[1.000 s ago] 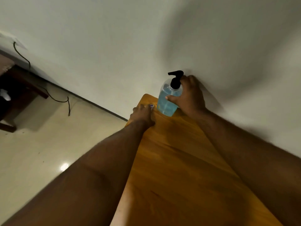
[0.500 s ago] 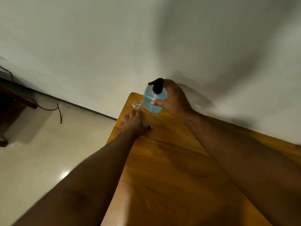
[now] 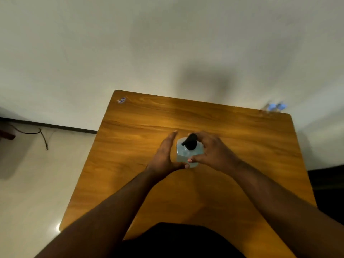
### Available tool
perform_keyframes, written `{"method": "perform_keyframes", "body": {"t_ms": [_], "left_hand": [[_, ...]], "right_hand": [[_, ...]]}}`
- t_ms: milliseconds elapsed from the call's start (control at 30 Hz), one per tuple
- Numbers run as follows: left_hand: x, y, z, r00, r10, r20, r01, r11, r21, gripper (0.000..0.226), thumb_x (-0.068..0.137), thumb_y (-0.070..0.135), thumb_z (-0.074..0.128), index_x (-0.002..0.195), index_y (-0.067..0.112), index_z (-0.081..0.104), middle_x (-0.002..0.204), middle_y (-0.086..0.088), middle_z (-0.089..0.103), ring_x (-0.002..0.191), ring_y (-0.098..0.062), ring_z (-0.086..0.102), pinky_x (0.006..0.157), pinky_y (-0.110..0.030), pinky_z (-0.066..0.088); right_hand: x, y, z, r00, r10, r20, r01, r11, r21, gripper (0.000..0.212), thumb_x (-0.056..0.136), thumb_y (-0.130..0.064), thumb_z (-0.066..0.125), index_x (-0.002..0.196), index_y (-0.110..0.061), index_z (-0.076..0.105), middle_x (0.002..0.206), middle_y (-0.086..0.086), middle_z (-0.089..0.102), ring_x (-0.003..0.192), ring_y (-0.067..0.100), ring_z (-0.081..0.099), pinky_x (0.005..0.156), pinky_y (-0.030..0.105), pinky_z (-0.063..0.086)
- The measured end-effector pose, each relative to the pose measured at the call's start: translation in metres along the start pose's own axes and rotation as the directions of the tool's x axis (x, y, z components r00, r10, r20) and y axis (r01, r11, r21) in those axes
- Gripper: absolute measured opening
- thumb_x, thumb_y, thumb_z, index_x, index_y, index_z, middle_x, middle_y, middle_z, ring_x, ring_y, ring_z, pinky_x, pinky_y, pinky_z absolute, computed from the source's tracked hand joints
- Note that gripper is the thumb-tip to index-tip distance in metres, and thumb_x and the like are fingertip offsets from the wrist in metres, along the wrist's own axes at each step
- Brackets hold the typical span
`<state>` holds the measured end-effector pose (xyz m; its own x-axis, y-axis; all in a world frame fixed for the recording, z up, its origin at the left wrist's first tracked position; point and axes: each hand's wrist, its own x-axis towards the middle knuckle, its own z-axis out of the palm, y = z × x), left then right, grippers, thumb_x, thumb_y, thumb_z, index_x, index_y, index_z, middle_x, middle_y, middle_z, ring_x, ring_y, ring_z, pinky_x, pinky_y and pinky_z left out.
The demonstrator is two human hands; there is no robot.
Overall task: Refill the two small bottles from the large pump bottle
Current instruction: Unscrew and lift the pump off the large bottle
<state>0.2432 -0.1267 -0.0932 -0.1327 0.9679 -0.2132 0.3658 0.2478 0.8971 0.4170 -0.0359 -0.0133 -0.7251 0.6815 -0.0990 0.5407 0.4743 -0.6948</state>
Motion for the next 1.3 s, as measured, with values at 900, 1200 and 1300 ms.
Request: {"method": "perform_keyframes", "body": {"t_ms": [900, 1200, 1300], "left_hand": [[-0.049, 0.065, 0.122, 0.995, 0.01, 0.102, -0.027, 0.986, 0.166, 0.08, 0.067, 0.034, 0.08, 0.136, 0.032, 0.042, 0.121, 0.009, 0.063, 0.105, -0.012, 0.061, 0.086, -0.041, 0.055], [-0.045, 0.069, 0.116, 0.992, -0.012, 0.126, -0.019, 0.97, 0.244, 0.079, 0.069, 0.025, 0.083, 0.136, 0.032, 0.042, 0.114, 0.003, 0.067, 0.097, -0.017, 0.066, 0.081, -0.045, 0.057], [-0.043, 0.071, 0.115, 0.991, -0.02, 0.13, -0.015, 0.966, 0.256, 0.078, 0.069, 0.027, 0.084, 0.134, 0.034, 0.043, 0.114, 0.006, 0.067, 0.097, -0.014, 0.066, 0.081, -0.044, 0.058]], "right_hand": [[-0.125, 0.034, -0.017, 0.944, 0.14, -0.298, -0.197, 0.966, -0.168, 0.03, 0.076, -0.041, 0.075, 0.085, -0.014, 0.065, 0.075, -0.003, 0.061, 0.066, 0.012, 0.052, 0.055, 0.023, 0.033], [-0.109, 0.05, -0.055, 0.973, -0.129, 0.194, 0.156, 0.979, -0.132, 0.023, 0.081, -0.021, 0.072, 0.102, -0.013, 0.069, 0.091, 0.0, 0.063, 0.078, 0.008, 0.055, 0.067, 0.023, 0.044], [-0.103, 0.049, -0.062, 0.957, -0.082, 0.28, 0.124, 0.983, -0.137, 0.034, 0.081, -0.023, 0.073, 0.113, -0.021, 0.063, 0.096, -0.008, 0.055, 0.078, -0.004, 0.049, 0.066, 0.011, 0.037]]}}
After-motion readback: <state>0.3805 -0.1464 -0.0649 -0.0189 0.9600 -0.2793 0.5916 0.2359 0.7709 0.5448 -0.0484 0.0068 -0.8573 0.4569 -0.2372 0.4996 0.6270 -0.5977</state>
